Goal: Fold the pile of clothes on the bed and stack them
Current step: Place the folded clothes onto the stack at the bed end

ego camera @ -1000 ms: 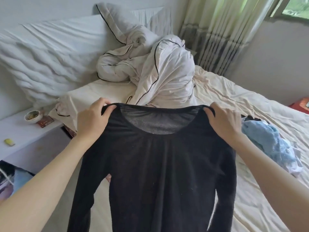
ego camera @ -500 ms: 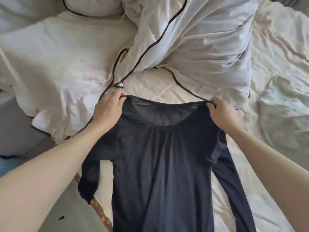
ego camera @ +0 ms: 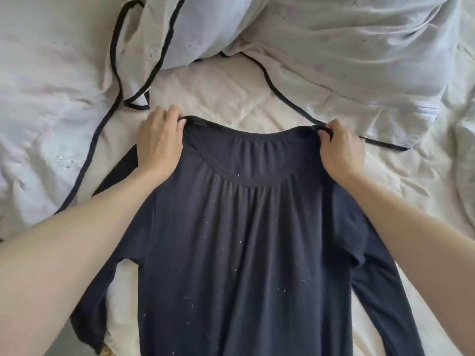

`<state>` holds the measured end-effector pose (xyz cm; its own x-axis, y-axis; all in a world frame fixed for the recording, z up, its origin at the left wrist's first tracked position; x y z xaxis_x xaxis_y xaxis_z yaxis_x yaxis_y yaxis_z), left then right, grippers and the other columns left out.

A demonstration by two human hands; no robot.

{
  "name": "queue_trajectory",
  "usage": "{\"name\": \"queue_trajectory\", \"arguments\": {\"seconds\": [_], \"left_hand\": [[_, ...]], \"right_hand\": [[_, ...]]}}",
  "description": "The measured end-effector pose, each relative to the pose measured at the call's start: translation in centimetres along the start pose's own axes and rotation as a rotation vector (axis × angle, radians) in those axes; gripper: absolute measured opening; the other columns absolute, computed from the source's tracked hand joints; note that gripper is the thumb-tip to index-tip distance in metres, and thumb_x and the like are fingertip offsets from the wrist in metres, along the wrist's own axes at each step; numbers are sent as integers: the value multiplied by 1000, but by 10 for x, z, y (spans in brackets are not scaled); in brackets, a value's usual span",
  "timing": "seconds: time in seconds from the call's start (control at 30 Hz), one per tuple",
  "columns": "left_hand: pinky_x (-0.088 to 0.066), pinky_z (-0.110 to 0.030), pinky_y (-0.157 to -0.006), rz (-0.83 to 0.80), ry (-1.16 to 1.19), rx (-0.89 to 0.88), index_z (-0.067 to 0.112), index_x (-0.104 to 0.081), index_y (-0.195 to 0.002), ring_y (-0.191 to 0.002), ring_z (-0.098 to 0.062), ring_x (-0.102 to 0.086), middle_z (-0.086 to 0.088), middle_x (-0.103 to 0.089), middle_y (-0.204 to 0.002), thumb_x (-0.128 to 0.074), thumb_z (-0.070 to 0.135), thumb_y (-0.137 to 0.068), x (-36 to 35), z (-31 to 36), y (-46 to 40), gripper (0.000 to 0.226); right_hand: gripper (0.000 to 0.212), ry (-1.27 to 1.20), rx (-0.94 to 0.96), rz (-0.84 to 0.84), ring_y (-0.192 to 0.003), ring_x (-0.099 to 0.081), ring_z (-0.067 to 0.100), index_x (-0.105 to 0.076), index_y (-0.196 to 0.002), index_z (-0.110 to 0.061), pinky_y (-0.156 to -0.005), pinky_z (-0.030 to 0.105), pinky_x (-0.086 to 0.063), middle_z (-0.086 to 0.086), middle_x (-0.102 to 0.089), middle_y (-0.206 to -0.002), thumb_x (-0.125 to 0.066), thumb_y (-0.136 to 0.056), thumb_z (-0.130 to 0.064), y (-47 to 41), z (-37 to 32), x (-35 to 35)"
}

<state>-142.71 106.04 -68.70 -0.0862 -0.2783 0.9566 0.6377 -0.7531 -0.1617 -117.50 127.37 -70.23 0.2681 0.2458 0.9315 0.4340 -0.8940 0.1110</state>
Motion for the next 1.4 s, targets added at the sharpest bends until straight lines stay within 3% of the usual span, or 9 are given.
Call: {"name": "queue_trajectory", "arguments": {"seconds": [0.2,0.33,0.5,0.77,0.87,0.97,1.03,1.23,1.4], "left_hand": [[-35,-46,-75,-81,-81,-30,3,-55,-108,-92,-40,-51,-23,-54,-100,-45,17,-98,-18,-6,-1,20],[-33,-47,-87,-114,-83,0,8,-51,-127,-106,-38,-47,-20,-51,-116,-42,12,-97,-4,-4,24,31],[-14,-55,-112,-223,-13,-42,9,-41,-141,-140,-34,-25,-18,-32,-150,-41,10,-98,22,7,121,43],[-20,-56,-111,-373,24,27,7,-45,-138,-142,-36,-23,-19,-31,-151,-49,12,-96,58,-1,283,43],[-26,-41,-111,-431,261,231,11,-40,-141,-140,-26,-28,-11,-32,-151,-48,18,-97,59,-3,342,46],[-37,-31,-103,-504,613,637,11,-33,-143,-132,-23,-40,-8,-38,-146,-49,21,-97,47,-14,404,49],[-41,-30,-93,-615,674,794,8,-35,-141,-123,-24,-47,-10,-46,-139,-47,25,-98,34,-16,441,47],[-41,-32,-77,-629,705,890,2,-52,-103,-98,-28,-55,-12,-58,-104,-51,21,-97,18,-21,482,20],[-42,-32,-80,-778,733,911,7,-59,-103,-94,-21,-56,-2,-62,-98,-61,19,-92,8,-21,523,17]], "right_hand": [[30,121,37,45,-111,-46,35,-50,-117,-4,-91,42,-30,15,-55,-118,-39,-101,-27,6,7,-6],[38,99,47,40,-124,-38,34,-45,-133,-6,-99,43,-29,15,-45,-134,-41,-99,-23,38,12,7],[44,44,88,-45,-139,-27,33,-41,-140,-4,-114,44,-21,17,-32,-150,-43,-99,-20,133,16,13],[45,34,114,-168,-140,-28,38,-46,-136,0,-114,46,-23,22,-34,-148,-54,-94,-12,310,36,1],[49,-69,-71,-213,-142,-25,30,-40,-140,-3,-114,39,-23,17,-30,-151,-53,-95,-15,377,63,0],[48,-219,-283,-169,-133,-34,26,-41,-138,-4,-109,31,-26,13,-39,-142,-54,-94,-17,442,88,4],[43,-273,-396,-125,-123,-42,25,-45,-133,-4,-105,31,-32,10,-43,-132,-56,-94,-17,478,102,5],[25,-327,-564,-90,-97,-50,19,-56,-112,-8,-88,27,-37,-1,-41,-109,-56,-94,-25,543,119,-1],[23,-241,-630,-237,-77,-43,4,-60,-103,-8,-72,18,-28,5,-52,-106,-58,-93,-28,567,123,-21]]}}
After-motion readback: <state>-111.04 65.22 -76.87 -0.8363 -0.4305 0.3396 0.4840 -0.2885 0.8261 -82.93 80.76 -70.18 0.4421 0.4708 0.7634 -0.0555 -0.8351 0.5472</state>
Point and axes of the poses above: each hand's wrist, its own y-axis away from the middle knuckle, its own x-axis out of the back of the hand, z = x × y, the point moved 7 cm from there along -y, towards the middle knuckle
